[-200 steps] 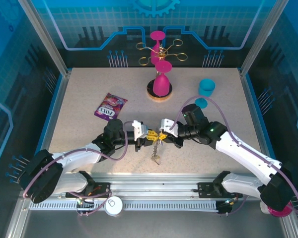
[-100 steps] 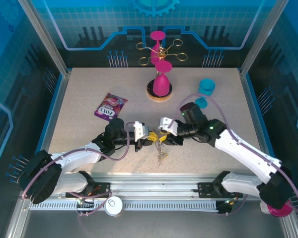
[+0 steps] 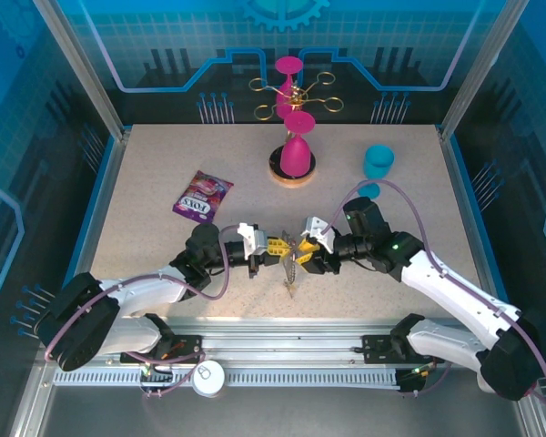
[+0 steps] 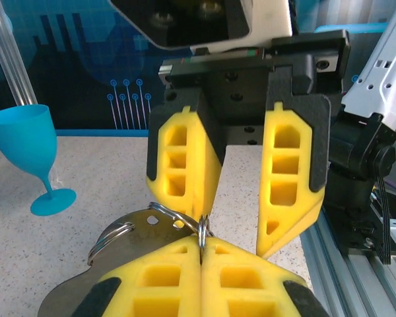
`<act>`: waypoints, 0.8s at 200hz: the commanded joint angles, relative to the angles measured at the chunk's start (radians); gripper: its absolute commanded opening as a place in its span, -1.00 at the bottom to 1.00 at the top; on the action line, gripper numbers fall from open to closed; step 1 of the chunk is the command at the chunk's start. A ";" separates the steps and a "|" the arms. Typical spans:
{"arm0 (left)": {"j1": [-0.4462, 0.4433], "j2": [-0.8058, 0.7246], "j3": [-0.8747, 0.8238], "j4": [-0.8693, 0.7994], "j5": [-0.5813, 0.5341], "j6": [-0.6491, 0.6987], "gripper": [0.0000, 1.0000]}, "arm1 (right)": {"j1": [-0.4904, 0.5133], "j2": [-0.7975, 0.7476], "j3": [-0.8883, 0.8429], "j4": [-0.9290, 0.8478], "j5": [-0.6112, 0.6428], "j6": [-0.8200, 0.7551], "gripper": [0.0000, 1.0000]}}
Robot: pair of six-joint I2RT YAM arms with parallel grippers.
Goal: Put the keys on the keyring
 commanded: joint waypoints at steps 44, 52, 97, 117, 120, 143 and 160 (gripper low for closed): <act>-0.004 0.000 -0.016 0.117 -0.040 -0.063 -1.00 | 0.015 0.044 0.012 0.060 -0.043 0.035 -0.64; -0.005 -0.001 -0.015 0.120 -0.045 -0.064 -1.00 | 0.019 0.052 0.016 0.066 -0.047 0.035 -0.70; -0.004 0.025 -0.046 0.294 -0.080 -0.138 -1.00 | 0.064 0.088 0.036 0.076 -0.034 0.020 -1.00; -0.005 0.029 -0.046 0.293 -0.076 -0.138 -1.00 | 0.062 0.073 0.037 0.072 -0.018 0.020 -0.93; -0.004 0.029 -0.047 0.291 -0.078 -0.136 -1.00 | 0.060 0.069 0.035 0.070 -0.017 0.020 -0.91; -0.004 0.026 -0.048 0.269 -0.079 -0.121 -1.00 | 0.019 0.012 0.018 0.062 -0.006 0.030 -0.43; -0.005 0.026 -0.047 0.268 -0.076 -0.120 -1.00 | -0.018 -0.035 -0.002 0.073 -0.024 0.029 -0.36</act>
